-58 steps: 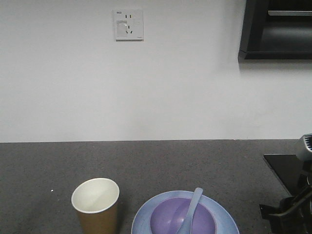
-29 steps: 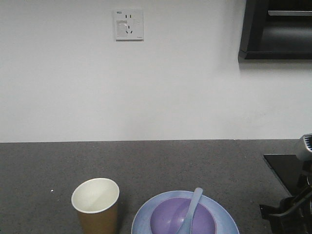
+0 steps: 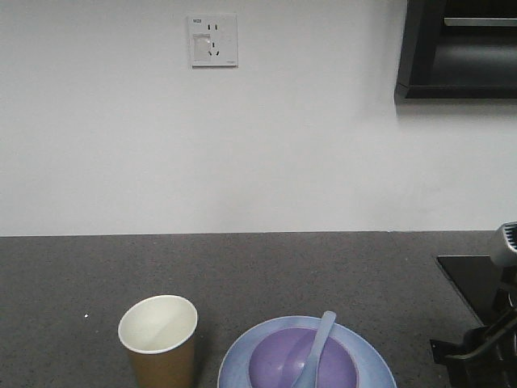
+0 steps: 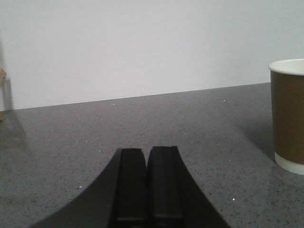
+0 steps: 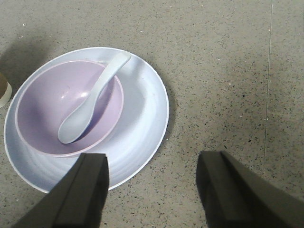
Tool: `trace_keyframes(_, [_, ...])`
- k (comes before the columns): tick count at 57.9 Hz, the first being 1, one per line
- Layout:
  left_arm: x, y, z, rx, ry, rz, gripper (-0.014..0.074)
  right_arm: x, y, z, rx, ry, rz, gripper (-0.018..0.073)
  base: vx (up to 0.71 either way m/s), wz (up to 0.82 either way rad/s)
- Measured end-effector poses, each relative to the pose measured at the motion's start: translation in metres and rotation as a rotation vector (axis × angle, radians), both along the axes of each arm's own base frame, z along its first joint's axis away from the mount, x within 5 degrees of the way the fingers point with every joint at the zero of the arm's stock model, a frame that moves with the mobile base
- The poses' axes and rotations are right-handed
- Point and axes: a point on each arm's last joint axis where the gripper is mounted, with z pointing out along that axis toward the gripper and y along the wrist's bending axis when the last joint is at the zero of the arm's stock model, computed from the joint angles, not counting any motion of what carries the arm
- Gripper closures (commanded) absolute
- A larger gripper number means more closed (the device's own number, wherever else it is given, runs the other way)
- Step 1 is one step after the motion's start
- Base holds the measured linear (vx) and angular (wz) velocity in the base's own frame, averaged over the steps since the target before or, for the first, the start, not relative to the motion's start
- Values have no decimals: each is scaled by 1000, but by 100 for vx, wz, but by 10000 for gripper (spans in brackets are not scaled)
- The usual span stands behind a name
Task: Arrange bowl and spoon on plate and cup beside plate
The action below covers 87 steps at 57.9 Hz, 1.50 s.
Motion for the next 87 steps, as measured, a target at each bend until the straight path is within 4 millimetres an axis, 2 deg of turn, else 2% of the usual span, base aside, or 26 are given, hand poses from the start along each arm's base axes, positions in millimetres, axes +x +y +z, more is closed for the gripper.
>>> trace_keyframes(33, [0,0,0,0,5,0,603,0,0,0,-1,0,0,93,0,0])
trace_keyframes(47, [0,0,0,0,5,0,603,-5,-9,-2,-108,-63,-8,104,0,0])
trace_keyframes(58, [0,0,0,0,5,1,603,-36,-19,-12,-141,-260,-11,181,0,0])
trace_keyframes(70, [0,0,0,0,5,1,603,-78,-42,-37,-197,-503,-100,404,0,0])
trace_keyframes(79, [0,0,0,0,5,1,603,-107,-53,-71,-218,-572,-198,577,0,0])
trace_keyframes(87, [0,0,0,0,5,1,603,-125,-54,-105,-214,-602,-216,574,0,0])
